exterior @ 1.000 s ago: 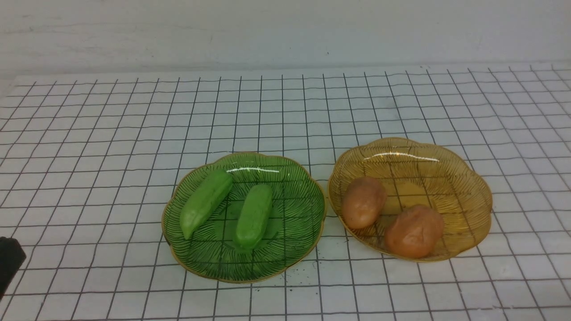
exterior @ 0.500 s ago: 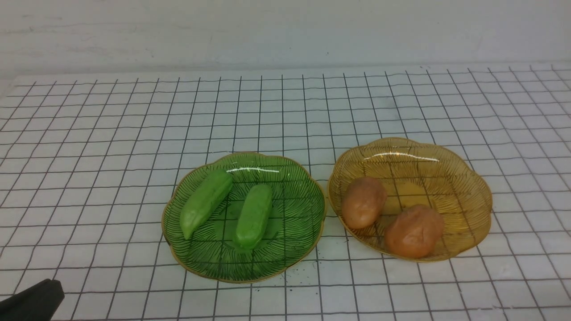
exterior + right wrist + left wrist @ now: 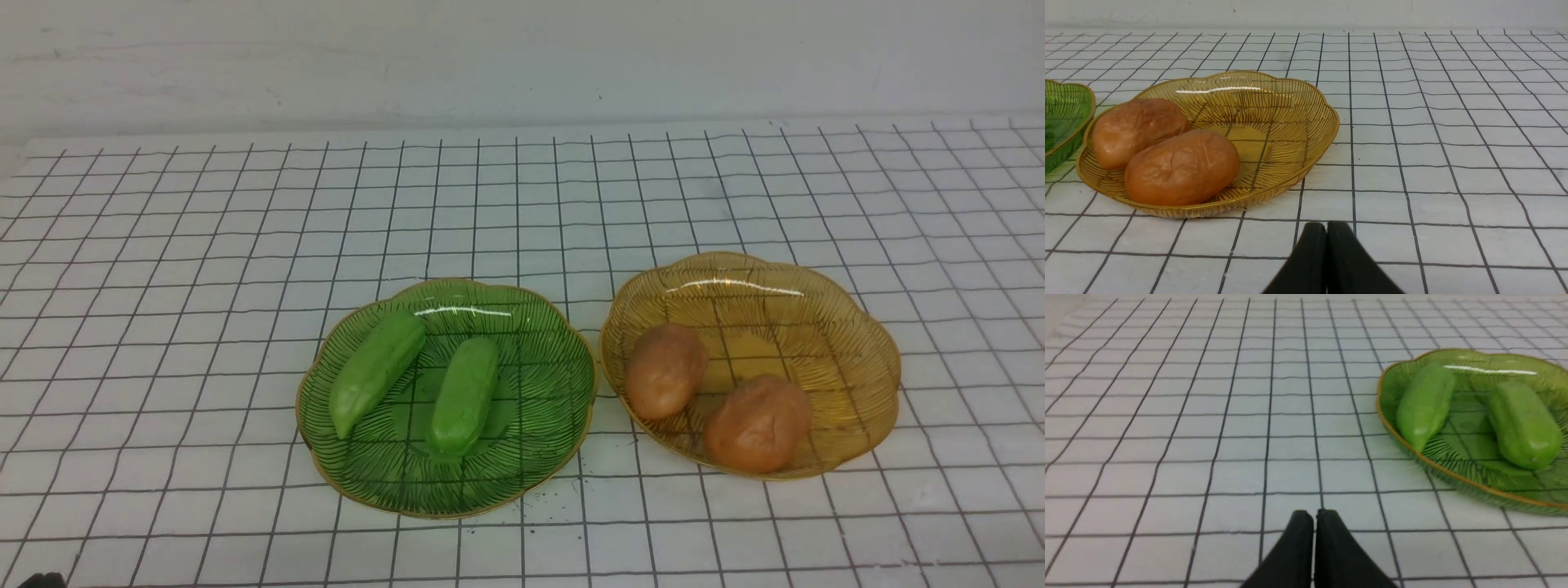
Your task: Put different types of vegetables on the plate.
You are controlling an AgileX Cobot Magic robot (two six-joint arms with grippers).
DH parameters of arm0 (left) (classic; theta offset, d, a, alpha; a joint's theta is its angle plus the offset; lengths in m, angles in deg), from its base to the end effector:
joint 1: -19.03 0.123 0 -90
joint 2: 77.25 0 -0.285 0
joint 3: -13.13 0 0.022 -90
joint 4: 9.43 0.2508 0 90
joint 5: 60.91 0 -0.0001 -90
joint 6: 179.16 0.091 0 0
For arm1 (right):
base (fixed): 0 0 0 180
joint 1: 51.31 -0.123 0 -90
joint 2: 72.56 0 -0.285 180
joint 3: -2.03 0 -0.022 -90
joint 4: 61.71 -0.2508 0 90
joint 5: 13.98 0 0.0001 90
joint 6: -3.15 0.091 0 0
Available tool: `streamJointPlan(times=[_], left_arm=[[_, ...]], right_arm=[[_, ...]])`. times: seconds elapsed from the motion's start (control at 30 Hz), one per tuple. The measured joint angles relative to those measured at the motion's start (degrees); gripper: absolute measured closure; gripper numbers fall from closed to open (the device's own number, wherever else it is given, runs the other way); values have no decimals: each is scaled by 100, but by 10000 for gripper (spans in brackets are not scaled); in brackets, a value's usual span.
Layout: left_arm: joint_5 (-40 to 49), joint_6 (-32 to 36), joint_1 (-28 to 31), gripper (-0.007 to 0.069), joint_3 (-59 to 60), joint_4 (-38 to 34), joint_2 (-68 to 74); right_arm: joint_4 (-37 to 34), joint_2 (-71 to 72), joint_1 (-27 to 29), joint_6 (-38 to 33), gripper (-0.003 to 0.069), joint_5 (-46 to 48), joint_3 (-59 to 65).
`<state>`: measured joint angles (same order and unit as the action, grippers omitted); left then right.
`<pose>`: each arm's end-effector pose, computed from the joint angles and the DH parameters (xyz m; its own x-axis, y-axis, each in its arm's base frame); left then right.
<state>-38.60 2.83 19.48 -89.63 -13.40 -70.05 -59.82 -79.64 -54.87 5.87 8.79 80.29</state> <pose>0.0519 -0.0020 0.1787 -0.2878 -0.0316 -0.9572 0.0089 0.9993 -0.0357 0.0518 0.0021 0.1721 -0.3109 -0.0023 -0.9505 -0.0447 0.9989 0.0122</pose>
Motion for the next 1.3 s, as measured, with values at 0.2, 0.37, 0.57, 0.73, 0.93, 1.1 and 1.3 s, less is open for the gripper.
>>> streamJointPlan(times=[0.2,0.37,0.57,0.73,0.93,1.1,1.3], left_arm=[[7,0,-97,632,139,5,0],[7,0,-231,632,139,5,0],[3,0,-310,632,139,5,0],[3,0,-314,632,139,5,0],[3,0,-314,632,139,5,0],[3,0,-314,632,139,5,0],[3,0,-314,632,139,5,0]], right_arm=[[0,0,0,0,673,0,0],[0,0,0,0,673,0,0],[0,0,0,0,673,0,0],[0,0,0,0,673,0,0],[0,0,0,18,673,0,0],[0,0,0,105,673,0,0],[0,0,0,105,673,0,0]])
